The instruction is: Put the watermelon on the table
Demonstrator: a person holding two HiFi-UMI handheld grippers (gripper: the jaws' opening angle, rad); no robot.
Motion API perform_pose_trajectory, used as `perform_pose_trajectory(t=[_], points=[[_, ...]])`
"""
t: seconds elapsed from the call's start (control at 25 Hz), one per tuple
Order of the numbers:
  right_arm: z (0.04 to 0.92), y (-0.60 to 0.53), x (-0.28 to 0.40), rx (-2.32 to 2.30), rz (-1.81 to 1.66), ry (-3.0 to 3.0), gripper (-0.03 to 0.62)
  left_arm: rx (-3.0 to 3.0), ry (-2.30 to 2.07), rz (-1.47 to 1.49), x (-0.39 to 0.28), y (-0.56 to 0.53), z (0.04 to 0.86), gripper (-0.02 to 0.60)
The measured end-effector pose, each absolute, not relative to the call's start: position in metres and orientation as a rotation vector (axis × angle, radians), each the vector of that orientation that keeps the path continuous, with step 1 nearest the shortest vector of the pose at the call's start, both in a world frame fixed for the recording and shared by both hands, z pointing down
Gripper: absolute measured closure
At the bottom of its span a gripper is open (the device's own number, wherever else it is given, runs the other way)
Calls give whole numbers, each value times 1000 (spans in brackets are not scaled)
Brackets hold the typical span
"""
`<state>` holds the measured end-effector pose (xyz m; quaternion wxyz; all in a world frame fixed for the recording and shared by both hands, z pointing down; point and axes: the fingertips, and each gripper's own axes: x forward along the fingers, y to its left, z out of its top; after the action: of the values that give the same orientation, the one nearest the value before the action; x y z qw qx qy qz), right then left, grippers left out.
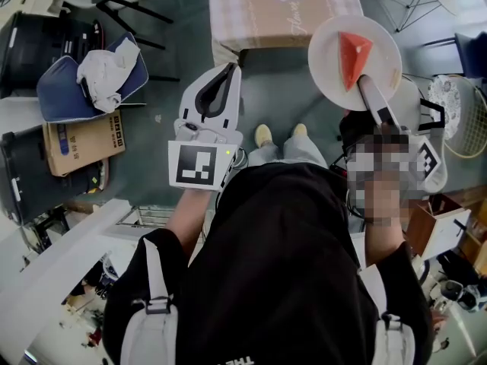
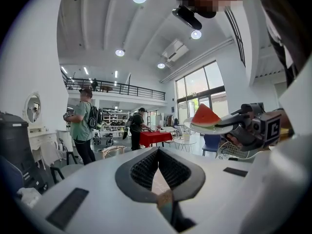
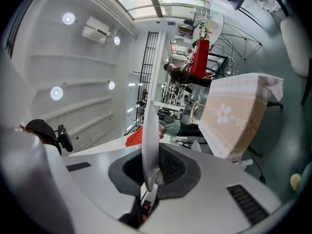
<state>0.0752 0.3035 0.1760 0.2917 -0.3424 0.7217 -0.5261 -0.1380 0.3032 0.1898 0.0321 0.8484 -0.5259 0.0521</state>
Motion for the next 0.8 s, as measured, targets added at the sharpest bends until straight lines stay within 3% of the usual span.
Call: perform_pose_trajectory(t=[0.8], points=[[172, 281, 85, -868, -1399, 1936, 569, 2620, -1623, 144, -122, 287, 181, 569]])
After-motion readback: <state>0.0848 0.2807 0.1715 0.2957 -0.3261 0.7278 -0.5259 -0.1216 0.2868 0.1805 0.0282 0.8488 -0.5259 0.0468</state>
